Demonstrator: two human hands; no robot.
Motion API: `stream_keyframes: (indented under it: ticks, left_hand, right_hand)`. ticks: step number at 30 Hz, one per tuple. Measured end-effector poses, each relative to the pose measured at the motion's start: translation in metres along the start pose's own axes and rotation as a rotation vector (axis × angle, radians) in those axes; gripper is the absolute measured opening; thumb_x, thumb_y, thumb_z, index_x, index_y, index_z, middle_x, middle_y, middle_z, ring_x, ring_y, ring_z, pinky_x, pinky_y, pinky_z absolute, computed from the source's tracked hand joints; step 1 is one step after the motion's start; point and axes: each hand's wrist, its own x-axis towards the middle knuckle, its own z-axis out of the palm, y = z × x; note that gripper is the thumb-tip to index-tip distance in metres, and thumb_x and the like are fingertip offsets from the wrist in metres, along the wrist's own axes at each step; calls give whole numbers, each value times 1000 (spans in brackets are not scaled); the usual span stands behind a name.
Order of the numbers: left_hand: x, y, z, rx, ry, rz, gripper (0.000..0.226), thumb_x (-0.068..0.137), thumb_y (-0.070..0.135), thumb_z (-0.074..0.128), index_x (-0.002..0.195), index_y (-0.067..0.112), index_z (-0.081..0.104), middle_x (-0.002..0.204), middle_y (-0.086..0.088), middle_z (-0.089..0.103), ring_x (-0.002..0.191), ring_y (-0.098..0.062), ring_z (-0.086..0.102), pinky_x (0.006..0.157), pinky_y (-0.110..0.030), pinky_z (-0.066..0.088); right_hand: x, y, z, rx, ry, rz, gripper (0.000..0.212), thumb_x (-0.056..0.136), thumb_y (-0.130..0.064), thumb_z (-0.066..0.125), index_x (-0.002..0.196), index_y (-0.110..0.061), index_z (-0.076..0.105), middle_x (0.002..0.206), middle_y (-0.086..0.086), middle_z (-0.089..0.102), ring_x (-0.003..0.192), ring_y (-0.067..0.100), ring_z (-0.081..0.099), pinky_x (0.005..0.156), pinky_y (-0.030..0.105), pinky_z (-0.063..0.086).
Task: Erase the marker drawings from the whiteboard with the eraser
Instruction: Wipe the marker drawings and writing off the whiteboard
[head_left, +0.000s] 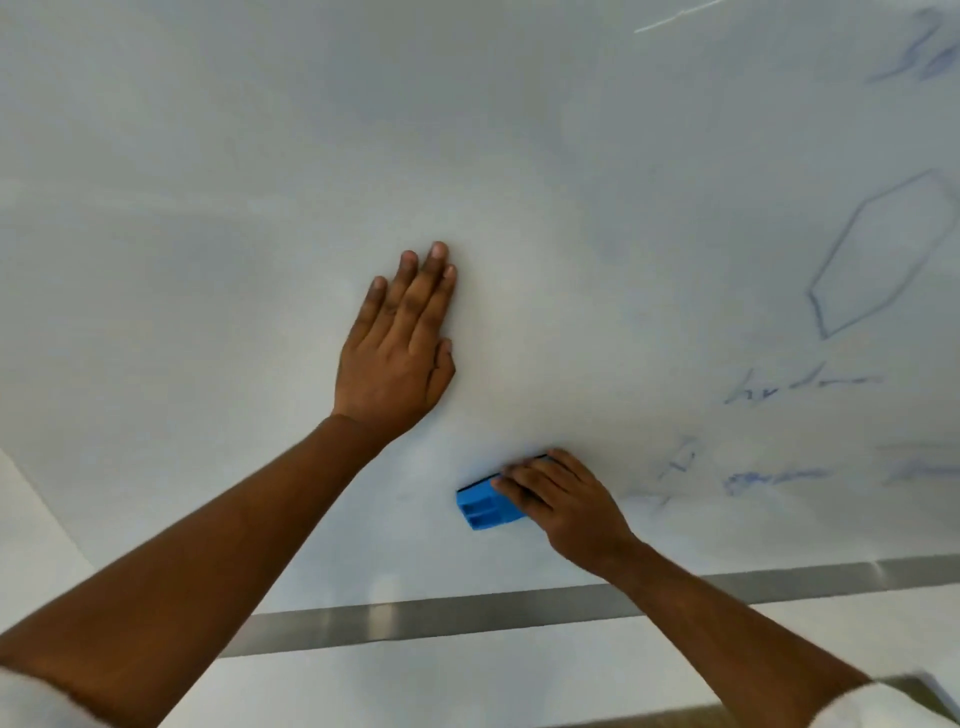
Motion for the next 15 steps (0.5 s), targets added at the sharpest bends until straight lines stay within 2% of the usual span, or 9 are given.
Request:
stream_keyframes:
  ticks: [2, 4, 6, 8, 10, 12, 15]
  left_hand:
    - [16, 7, 6, 5, -7, 28, 69, 105, 20, 57, 166, 0, 33, 174, -19, 31, 168, -18, -2, 138, -39, 5]
    - [32, 21, 15, 12, 3, 35, 69, 106, 22, 55, 167, 0, 31, 175, -19, 29, 168, -17, -5, 138, -40, 5]
    - [43, 36, 22, 16, 30, 12, 70, 105, 23, 55, 167, 0, 31, 176, -18, 28, 168, -18, -3, 137, -41, 5]
    - [45, 44, 27, 39, 56, -16, 70, 105, 24, 54, 167, 1, 31, 175, -15, 26, 168, -18, -2, 137, -41, 5]
    - [43, 47, 31, 80, 67, -22, 69, 106, 26, 50, 168, 2, 30, 175, -13, 26, 168, -18, -2, 137, -41, 5]
    - [40, 45, 34, 122, 75, -12, 68, 107, 27, 48, 168, 3, 30, 176, -11, 22, 169, -19, -1, 137, -41, 6]
    - [40, 41, 36, 150, 68, 11, 68, 109, 29, 44, 169, 3, 26, 176, -10, 17, 169, -21, -2, 137, -42, 6]
  right_hand:
    - [14, 34, -22, 12, 100, 76, 49, 93, -2, 70, 140, -13, 64, 130, 5, 69, 114, 27, 65, 111, 46, 46]
    - [38, 83, -58, -6, 268, 217, 51, 92, -3, 70, 141, -9, 62, 128, 11, 68, 108, 35, 64, 105, 47, 46]
    - [62, 139, -96, -20, 421, 377, 54, 92, -11, 72, 144, -7, 57, 131, 15, 64, 111, 39, 61, 102, 46, 46]
    - [80, 187, -125, -8, 584, 542, 56, 98, -25, 71, 148, -6, 52, 137, 15, 59, 120, 33, 54, 102, 43, 48]
    - [87, 204, -132, -1, 693, 653, 59, 100, -29, 70, 149, -5, 49, 139, 15, 56, 123, 29, 51, 103, 42, 49]
    - [76, 192, -116, -29, 683, 624, 61, 96, -22, 73, 150, -7, 49, 140, 12, 55, 122, 30, 52, 102, 44, 47]
    - [27, 138, -70, 34, 472, 475, 62, 89, -4, 71, 148, -11, 50, 136, 9, 59, 115, 34, 55, 104, 47, 45]
